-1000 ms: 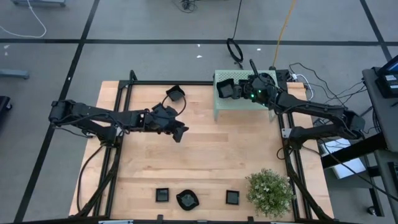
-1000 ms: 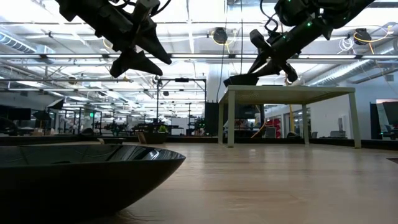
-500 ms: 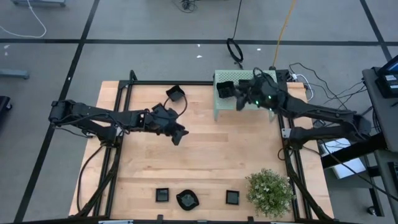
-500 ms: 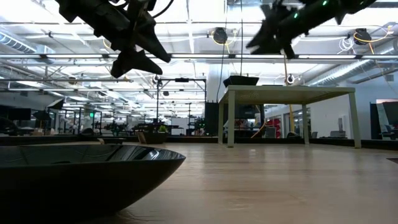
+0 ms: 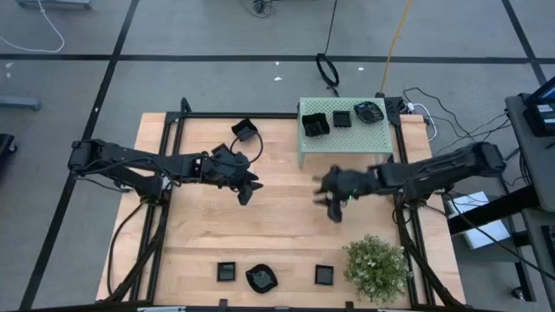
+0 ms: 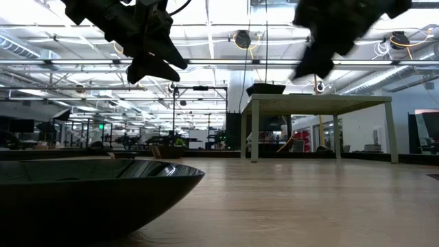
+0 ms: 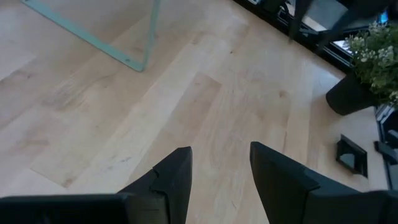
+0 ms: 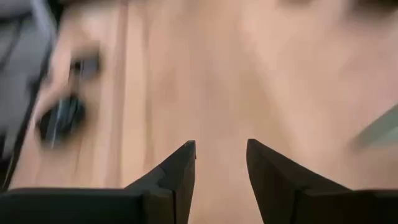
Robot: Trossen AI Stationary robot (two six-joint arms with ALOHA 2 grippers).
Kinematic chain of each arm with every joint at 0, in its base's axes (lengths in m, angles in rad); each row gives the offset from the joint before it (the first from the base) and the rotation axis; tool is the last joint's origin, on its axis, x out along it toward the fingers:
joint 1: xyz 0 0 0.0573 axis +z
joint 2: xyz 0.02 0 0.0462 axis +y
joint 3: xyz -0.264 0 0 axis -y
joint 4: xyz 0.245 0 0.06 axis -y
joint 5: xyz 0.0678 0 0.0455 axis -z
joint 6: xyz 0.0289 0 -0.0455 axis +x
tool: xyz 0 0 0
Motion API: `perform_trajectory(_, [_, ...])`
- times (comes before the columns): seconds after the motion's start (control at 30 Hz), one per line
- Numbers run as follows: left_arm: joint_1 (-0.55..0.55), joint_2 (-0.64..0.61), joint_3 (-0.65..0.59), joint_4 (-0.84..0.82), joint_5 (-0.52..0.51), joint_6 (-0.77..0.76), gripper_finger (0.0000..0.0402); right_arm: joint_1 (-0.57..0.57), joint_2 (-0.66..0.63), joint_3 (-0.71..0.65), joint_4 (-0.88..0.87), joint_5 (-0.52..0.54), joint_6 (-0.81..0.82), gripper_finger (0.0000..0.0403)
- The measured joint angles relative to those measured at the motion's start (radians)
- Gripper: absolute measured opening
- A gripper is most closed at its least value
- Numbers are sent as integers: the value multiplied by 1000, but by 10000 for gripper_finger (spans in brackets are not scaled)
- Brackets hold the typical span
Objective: Pick & Place Mini shaped plates
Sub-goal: Stack the black square plate on top of the square plate on the shelf
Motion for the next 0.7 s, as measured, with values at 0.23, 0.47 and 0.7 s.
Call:
perform_trajectory(0.23, [0, 0, 0, -5, 73, -28, 166, 158, 191, 0, -76, -322, -1, 130])
perform_trajectory(0.47, [-3, 0, 0, -7, 106, -33, 166, 291, 345, 0, 104, -439, -43, 143])
perform_trajectory(0.7, [-2, 0, 0, -7, 106, -34, 166, 314, 430, 0, 194, -434, -91, 157])
